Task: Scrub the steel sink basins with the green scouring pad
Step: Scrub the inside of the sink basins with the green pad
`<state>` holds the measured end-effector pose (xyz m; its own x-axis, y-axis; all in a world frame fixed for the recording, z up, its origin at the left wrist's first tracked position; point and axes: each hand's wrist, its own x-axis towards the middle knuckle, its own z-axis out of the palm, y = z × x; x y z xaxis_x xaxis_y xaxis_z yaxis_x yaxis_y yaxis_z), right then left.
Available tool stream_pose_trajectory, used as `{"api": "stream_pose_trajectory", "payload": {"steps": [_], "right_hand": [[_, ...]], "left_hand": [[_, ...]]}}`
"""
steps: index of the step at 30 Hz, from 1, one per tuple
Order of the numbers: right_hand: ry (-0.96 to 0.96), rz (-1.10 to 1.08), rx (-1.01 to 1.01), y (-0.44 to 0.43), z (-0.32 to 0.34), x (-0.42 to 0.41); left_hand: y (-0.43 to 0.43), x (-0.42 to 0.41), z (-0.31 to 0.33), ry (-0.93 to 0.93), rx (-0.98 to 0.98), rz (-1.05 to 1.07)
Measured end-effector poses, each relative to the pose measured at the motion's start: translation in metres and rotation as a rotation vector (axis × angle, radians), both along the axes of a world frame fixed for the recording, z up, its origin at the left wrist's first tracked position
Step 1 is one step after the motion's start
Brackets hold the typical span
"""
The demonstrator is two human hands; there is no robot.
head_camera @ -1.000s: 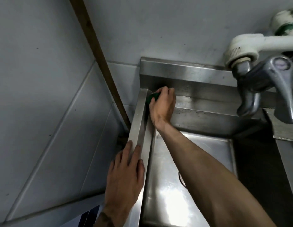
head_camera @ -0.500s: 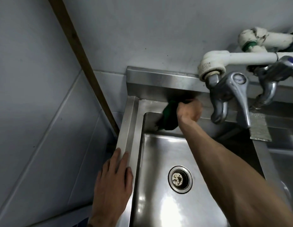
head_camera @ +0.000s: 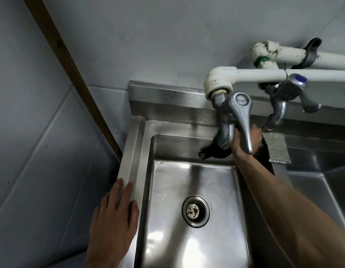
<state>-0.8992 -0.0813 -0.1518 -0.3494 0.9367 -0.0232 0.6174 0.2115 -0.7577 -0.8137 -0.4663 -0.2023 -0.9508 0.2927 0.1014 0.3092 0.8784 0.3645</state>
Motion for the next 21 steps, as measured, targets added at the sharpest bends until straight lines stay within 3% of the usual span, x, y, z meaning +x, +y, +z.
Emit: {"api": "stream_pose_trajectory", "payload": {"steps": [3, 7, 12, 18, 21], "right_hand": [[-0.081, -0.014, 0.155, 0.014, -0.003, 0.013], [-0.047, -0.001, 0.239, 0.02, -0.012, 0.021], [0.046, 0.083, 0.139, 0.008, -0.013, 0.054], [0.261, 0.21, 0.096, -0.032, 0.023, 0.115], [0.357, 0.274, 0.092, -0.053, 0.055, 0.145]], "left_hand": [[0.002, 0.0, -0.003, 0.049, 0.013, 0.003], [0.003, 0.0, -0.003, 0.046, 0.038, 0.014], [0.003, 0.0, -0.003, 0.02, 0.027, 0.03], [0.019, 0.011, 0.024, -0.031, -0.117, 0.049], [0.059, 0.031, 0.063, -0.105, 0.12, -0.046]]}}
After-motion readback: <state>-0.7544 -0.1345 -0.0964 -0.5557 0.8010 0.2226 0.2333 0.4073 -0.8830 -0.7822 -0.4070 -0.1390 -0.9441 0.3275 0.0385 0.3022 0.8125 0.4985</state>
